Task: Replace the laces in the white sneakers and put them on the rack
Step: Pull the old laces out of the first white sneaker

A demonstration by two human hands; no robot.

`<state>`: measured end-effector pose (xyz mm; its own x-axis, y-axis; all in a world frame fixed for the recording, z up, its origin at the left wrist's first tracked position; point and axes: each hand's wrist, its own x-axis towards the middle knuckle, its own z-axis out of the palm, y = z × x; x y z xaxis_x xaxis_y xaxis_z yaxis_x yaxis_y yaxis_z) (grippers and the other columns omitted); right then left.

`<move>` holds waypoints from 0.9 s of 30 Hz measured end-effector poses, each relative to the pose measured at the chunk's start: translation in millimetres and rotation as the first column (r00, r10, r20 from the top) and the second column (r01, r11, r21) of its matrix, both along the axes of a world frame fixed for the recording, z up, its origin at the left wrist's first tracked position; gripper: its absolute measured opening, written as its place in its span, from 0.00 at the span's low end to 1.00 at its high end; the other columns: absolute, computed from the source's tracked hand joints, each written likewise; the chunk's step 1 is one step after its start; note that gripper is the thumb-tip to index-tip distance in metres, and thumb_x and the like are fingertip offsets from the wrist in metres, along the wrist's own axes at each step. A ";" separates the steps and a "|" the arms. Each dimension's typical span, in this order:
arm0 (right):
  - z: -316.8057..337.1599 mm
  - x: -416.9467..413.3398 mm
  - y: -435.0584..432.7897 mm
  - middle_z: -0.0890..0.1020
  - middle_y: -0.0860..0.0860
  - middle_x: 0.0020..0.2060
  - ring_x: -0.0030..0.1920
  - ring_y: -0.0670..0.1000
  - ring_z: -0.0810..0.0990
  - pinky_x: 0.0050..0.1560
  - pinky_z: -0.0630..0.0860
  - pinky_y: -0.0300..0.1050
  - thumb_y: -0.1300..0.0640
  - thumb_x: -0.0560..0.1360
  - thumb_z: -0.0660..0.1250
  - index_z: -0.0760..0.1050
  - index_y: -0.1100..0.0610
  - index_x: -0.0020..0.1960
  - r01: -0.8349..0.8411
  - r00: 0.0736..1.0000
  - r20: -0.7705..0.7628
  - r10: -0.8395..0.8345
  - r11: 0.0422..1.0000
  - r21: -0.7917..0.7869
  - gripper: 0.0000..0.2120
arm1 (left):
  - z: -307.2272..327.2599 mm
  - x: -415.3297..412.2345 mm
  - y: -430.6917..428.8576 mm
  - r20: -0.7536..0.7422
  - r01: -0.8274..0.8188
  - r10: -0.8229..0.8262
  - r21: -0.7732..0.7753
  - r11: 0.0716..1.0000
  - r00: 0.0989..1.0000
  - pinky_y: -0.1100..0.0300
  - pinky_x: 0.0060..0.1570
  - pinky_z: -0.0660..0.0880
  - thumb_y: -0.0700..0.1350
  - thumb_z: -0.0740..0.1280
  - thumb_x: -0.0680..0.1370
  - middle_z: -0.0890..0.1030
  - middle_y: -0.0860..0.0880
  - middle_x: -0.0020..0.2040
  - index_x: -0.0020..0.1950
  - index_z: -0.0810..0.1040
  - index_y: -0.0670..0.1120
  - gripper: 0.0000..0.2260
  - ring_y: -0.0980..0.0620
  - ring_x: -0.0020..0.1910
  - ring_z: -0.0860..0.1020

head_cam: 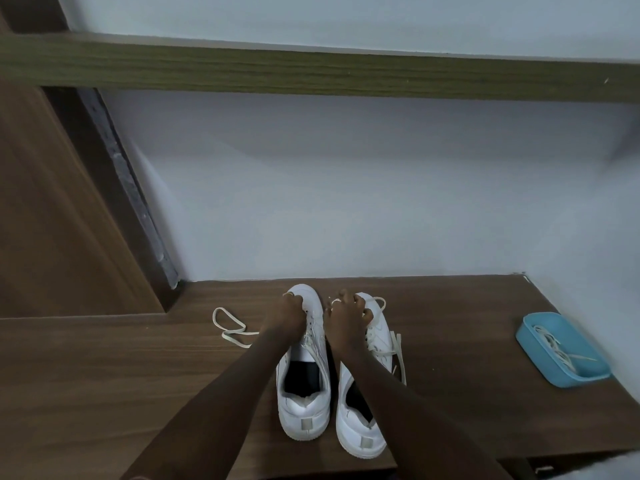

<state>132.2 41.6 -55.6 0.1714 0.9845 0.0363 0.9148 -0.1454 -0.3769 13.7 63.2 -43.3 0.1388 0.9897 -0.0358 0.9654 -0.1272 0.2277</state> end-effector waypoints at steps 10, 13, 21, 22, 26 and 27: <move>3.5 0.7 3.5 0.70 0.46 0.67 0.71 0.52 0.60 0.67 0.57 0.52 0.52 0.81 0.55 0.77 0.56 0.61 0.055 0.990 -0.128 -0.054 0.999 0.000 0.16 | -16.3 -16.1 -2.7 0.246 -0.213 0.230 -0.095 0.973 0.942 0.54 0.46 0.69 0.39 0.58 0.77 0.81 0.39 0.52 0.49 0.78 0.41 0.09 0.40 0.52 0.77; 3.9 0.3 3.4 0.71 0.46 0.66 0.69 0.52 0.62 0.66 0.59 0.51 0.53 0.81 0.56 0.79 0.58 0.59 0.109 0.978 -0.182 -0.103 0.994 0.020 0.16 | -15.0 -15.1 2.2 0.364 -0.203 0.201 -0.032 0.979 0.910 0.55 0.47 0.69 0.36 0.61 0.74 0.79 0.41 0.53 0.54 0.75 0.43 0.10 0.42 0.52 0.76; 1.5 1.3 3.9 0.72 0.47 0.64 0.67 0.52 0.65 0.63 0.62 0.48 0.61 0.80 0.56 0.77 0.59 0.60 0.178 0.959 -0.226 -0.170 0.984 0.016 0.14 | -6.6 -11.1 5.0 0.115 0.036 -0.032 -0.036 0.999 0.993 0.55 0.51 0.73 0.49 0.62 0.76 0.78 0.42 0.53 0.49 0.80 0.40 0.14 0.45 0.54 0.76; 1.9 1.0 3.8 0.72 0.48 0.64 0.66 0.52 0.65 0.62 0.62 0.48 0.60 0.80 0.56 0.77 0.60 0.60 0.173 0.962 -0.218 -0.165 0.985 0.017 0.14 | -6.4 -11.5 5.5 0.083 0.069 -0.067 -0.032 0.997 0.994 0.55 0.51 0.73 0.50 0.62 0.77 0.78 0.43 0.54 0.50 0.80 0.40 0.14 0.45 0.54 0.76; 3.8 -0.6 3.1 0.72 0.48 0.64 0.66 0.52 0.66 0.62 0.63 0.48 0.59 0.80 0.56 0.77 0.60 0.60 0.148 0.971 -0.192 -0.140 0.989 0.025 0.14 | -3.0 -10.3 6.0 0.056 0.051 -0.050 -0.016 0.999 0.997 0.53 0.51 0.73 0.43 0.60 0.78 0.75 0.43 0.56 0.54 0.78 0.41 0.10 0.43 0.54 0.77; 3.9 -0.7 2.6 0.72 0.48 0.65 0.66 0.52 0.66 0.62 0.63 0.48 0.59 0.80 0.56 0.77 0.60 0.60 0.144 0.972 -0.192 -0.137 0.989 0.026 0.14 | -4.2 -8.8 5.4 0.139 0.015 -0.014 -0.008 1.000 0.990 0.53 0.51 0.72 0.40 0.60 0.77 0.75 0.43 0.55 0.52 0.78 0.41 0.09 0.43 0.52 0.77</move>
